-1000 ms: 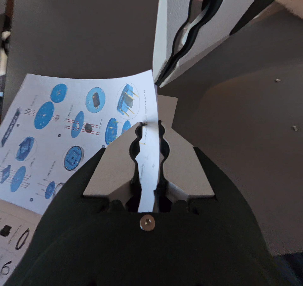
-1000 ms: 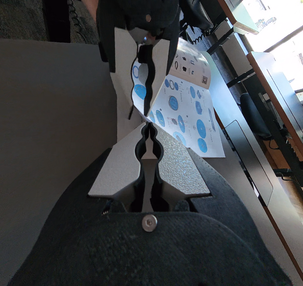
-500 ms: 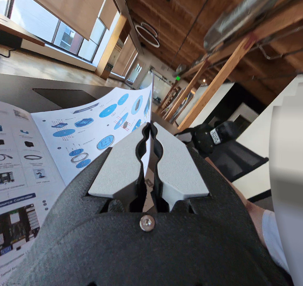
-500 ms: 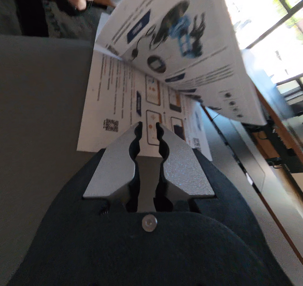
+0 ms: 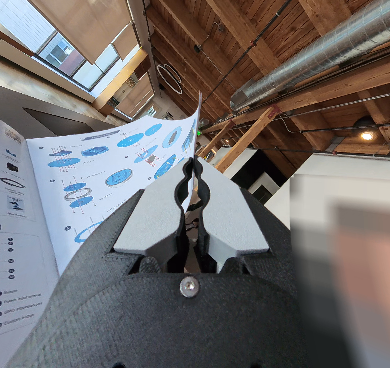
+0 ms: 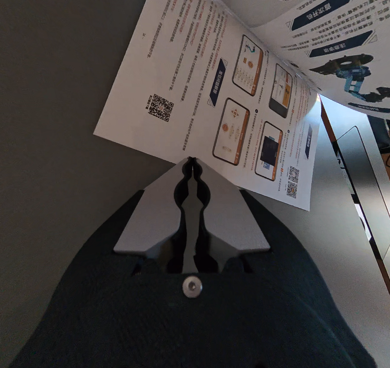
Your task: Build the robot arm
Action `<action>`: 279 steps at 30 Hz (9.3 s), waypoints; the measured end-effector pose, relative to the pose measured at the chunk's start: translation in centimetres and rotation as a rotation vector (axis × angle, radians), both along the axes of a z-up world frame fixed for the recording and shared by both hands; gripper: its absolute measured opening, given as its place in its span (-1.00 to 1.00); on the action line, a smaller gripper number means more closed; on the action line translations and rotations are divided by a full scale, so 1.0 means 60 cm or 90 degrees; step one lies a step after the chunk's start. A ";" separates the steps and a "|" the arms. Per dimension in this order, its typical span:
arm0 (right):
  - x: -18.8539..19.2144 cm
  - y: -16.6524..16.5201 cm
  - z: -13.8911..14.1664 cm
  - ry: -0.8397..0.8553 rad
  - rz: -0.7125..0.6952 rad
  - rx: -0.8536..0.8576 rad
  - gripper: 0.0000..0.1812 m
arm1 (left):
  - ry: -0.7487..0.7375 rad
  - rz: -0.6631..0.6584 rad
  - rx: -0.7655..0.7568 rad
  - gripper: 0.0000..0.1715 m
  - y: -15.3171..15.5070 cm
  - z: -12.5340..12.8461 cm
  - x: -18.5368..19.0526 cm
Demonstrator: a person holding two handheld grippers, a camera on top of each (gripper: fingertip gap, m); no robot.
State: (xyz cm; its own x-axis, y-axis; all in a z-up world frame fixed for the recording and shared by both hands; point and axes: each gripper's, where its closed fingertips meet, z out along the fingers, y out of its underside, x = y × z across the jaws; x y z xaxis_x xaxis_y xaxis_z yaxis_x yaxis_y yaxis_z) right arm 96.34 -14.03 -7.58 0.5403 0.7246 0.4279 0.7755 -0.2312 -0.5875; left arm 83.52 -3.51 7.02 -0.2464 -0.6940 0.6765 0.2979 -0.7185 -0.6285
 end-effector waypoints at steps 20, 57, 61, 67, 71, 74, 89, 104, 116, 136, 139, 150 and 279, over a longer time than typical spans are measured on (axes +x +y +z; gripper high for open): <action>0.033 0.002 0.004 -0.041 -0.019 0.014 -1.00 | -0.064 -0.044 -0.122 -1.00 0.022 -0.015 -0.011; 0.141 0.006 0.064 -0.018 -0.162 0.071 -0.97 | 0.677 -0.261 0.645 -0.09 -0.080 -0.264 0.039; 0.141 0.005 0.062 -0.021 -0.160 0.068 -0.96 | 0.677 -0.260 0.637 -0.11 -0.083 -0.264 0.054; 0.142 0.005 0.058 -0.028 -0.160 0.063 -0.93 | 0.653 -0.254 0.634 -0.12 -0.103 -0.264 0.110; 0.145 0.005 0.057 -0.026 -0.163 0.059 -0.92 | 0.663 -0.231 0.615 -0.10 -0.125 -0.264 0.152; 0.149 0.005 0.055 -0.025 -0.167 0.056 -0.91 | 0.670 -0.225 0.603 -0.06 -0.151 -0.263 0.160; 0.097 0.004 0.128 0.186 -0.119 0.121 -0.68 | 0.429 -0.002 0.407 -0.03 -0.252 0.038 -0.212; -0.079 -0.070 0.339 0.584 0.003 0.233 -0.66 | 0.439 0.583 0.324 -0.12 -0.356 0.010 -0.858; -0.162 -0.259 0.198 0.345 -0.170 0.184 -0.83 | 0.410 0.520 0.383 -0.12 -0.323 -0.004 -0.866; -0.014 -0.306 0.039 0.211 -0.287 -0.067 -0.90 | 0.457 0.501 0.368 -0.15 -0.341 -0.025 -0.873; -0.017 -0.313 0.016 0.187 -0.266 -0.088 -0.89 | 0.458 0.496 0.368 -0.15 -0.339 -0.022 -0.870; -0.020 -0.310 -0.021 0.163 -0.252 -0.187 -0.83 | 0.477 0.491 0.368 -0.16 -0.347 -0.029 -0.867; -1.038 0.031 -0.025 -0.229 0.578 -0.293 -0.94 | 0.535 0.681 0.184 -0.15 -0.457 -0.120 -1.132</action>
State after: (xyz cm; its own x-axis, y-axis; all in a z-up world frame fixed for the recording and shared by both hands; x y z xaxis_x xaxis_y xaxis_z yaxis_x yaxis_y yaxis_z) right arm 34.07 -12.15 -9.05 -0.3837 0.9226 0.0390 0.8780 0.3776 -0.2941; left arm 15.60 -30.93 -0.16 0.8916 -0.4245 0.1574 0.0772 -0.2000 -0.9767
